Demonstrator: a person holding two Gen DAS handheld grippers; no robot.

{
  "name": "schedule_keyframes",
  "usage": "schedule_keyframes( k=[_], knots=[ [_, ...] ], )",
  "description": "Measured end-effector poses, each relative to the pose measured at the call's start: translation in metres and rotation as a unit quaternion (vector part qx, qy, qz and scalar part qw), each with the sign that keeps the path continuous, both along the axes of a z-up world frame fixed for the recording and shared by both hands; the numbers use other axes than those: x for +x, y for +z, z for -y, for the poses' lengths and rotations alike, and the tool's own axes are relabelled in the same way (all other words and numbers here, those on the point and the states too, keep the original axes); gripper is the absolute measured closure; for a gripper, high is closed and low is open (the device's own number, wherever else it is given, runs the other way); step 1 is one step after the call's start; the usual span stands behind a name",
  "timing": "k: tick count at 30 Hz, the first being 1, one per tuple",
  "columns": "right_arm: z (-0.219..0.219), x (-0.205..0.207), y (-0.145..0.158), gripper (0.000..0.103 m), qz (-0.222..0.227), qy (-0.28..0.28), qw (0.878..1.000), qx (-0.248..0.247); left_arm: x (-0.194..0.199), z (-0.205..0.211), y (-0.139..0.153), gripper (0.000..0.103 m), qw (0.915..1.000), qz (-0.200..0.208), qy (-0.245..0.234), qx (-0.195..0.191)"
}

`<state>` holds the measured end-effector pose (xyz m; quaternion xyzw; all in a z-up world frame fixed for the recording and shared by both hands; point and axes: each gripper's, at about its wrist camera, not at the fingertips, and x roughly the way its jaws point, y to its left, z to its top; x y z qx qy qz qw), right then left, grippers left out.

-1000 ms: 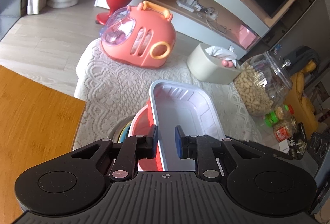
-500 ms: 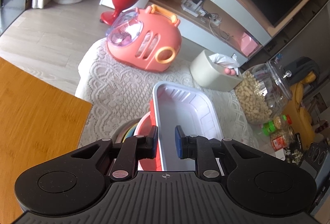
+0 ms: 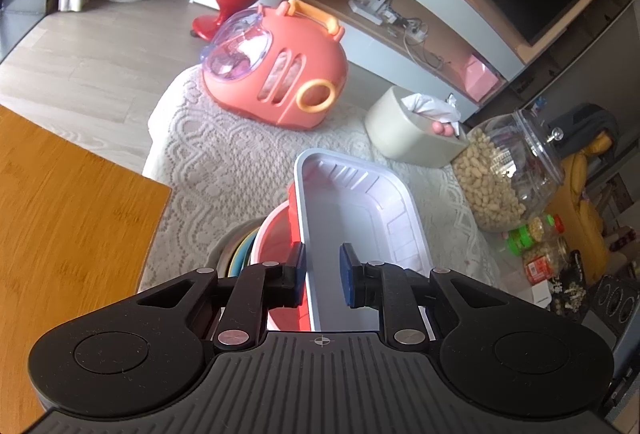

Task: Organize plates and bowls
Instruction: 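Lower the tray onto the white printed bowl with both grippers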

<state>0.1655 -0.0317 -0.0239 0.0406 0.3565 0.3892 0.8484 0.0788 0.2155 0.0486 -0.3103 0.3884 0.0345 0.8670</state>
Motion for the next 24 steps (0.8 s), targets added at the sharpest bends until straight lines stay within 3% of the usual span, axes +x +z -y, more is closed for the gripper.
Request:
schedule_keyframes(
  k=[5, 17, 24],
  knots=[
    [0.005, 0.0, 0.002, 0.065, -0.002, -0.006, 1.0, 0.009, -0.007, -0.007, 0.008, 0.082, 0.9998, 0.011, 0.017, 0.001],
    [0.001, -0.006, -0.002, 0.065, -0.008, 0.012, 1.0, 0.006, 0.0, 0.005, -0.001, 0.083, 0.9999, -0.007, -0.01, -0.001],
    [0.002, -0.003, -0.006, 0.065, -0.005, 0.0, 1.0, -0.001, 0.001, 0.016, 0.001, 0.083, 0.9991, -0.007, -0.014, 0.039]
  ],
)
